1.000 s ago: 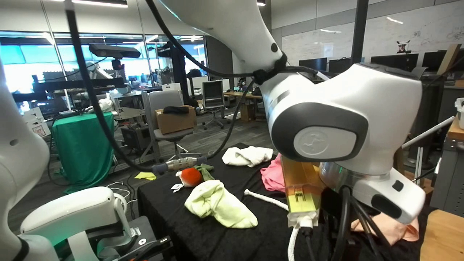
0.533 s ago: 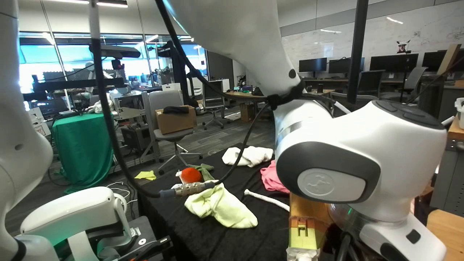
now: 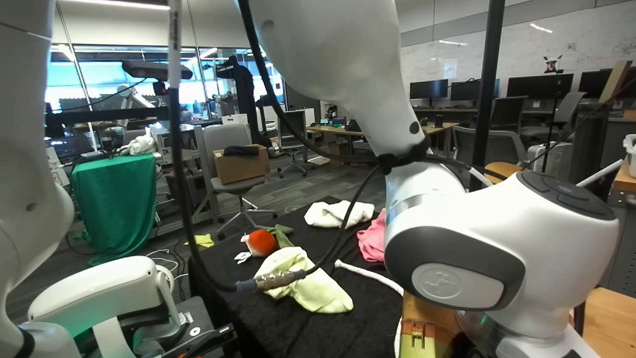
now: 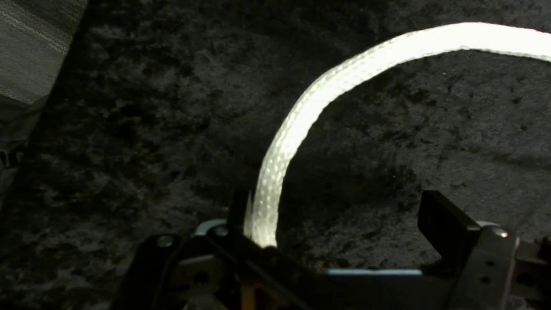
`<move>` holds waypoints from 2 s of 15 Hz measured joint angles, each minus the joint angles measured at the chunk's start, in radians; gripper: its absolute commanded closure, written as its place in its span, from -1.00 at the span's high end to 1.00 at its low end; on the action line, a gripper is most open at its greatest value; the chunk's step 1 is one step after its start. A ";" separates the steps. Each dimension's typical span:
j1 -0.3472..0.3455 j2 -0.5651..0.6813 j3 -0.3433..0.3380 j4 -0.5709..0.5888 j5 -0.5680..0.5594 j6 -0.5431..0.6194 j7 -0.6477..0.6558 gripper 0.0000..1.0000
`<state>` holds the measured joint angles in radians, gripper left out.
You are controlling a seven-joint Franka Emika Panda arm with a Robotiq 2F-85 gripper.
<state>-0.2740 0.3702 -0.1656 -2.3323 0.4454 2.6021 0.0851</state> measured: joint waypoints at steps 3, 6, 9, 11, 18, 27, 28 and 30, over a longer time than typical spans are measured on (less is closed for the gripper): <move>-0.005 0.028 0.012 0.005 0.025 0.023 0.000 1.00; -0.013 0.048 0.022 0.012 0.041 0.037 0.000 1.00; -0.027 0.050 0.030 0.014 0.056 0.040 0.000 1.00; -0.032 0.050 0.034 0.016 0.060 0.043 0.000 1.00; -0.030 0.043 0.054 0.041 0.060 0.064 0.000 1.00; -0.022 0.042 0.090 0.082 0.060 0.074 -0.002 1.00; -0.022 0.042 0.098 0.082 0.060 0.074 -0.004 1.00; -0.022 0.043 0.112 0.082 0.060 0.075 -0.006 1.00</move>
<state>-0.2957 0.4130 -0.0539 -2.2501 0.5053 2.6768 0.0787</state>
